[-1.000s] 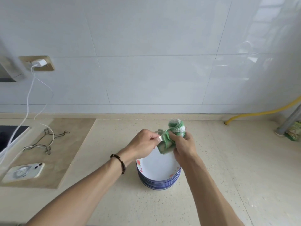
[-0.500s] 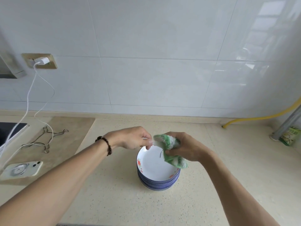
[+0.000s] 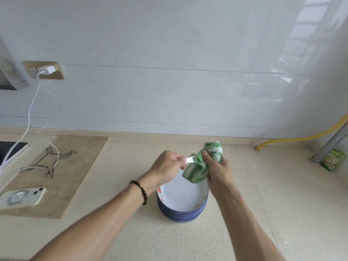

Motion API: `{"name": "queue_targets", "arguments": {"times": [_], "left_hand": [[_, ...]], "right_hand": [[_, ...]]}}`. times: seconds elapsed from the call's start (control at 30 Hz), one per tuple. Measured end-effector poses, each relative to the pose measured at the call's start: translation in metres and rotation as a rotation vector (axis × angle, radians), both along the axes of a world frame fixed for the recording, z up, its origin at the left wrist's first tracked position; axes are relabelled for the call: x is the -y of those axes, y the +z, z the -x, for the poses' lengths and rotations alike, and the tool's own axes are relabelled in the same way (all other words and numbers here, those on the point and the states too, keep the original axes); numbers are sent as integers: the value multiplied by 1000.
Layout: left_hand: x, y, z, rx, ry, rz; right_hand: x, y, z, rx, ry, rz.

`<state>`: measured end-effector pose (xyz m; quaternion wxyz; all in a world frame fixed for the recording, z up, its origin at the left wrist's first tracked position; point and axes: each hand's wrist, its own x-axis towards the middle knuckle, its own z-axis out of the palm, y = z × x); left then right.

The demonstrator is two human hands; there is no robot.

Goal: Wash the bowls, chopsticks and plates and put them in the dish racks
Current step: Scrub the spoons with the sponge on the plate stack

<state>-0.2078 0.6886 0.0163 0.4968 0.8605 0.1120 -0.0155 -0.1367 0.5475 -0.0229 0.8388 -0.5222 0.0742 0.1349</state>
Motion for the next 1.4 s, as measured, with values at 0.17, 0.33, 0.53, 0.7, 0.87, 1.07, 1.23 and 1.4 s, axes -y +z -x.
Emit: {"name": "queue_targets", "arguments": {"times": [0.17,0.33,0.53,0.7,0.87,1.07,1.23,1.4], "left_hand": [[36,-5,-12,67,173,-108],[9,-3,-4,-9,90,89],[-14,26,-2,-52,-114,-166],[-7,19,-5,-107,-31,95],[21,5,-3,-17,45,-17],[34,-10,-3,105,190,-183],[1,-7,5,27,-13,91],[-3,9,8,-53,-64,310]], "right_hand": [[-36,-5,6,-281,-188,-393],[-17,3,-3,-79,23,-100],[18,1,-23,352,137,397],[0,-10,-6,237,38,34],[-25,-22,8,-256,-115,-481],[-44,-6,15,-219,-59,-406],[-15,0,0,-22,-48,-97],[-3,10,-12,244,-152,126]]}}
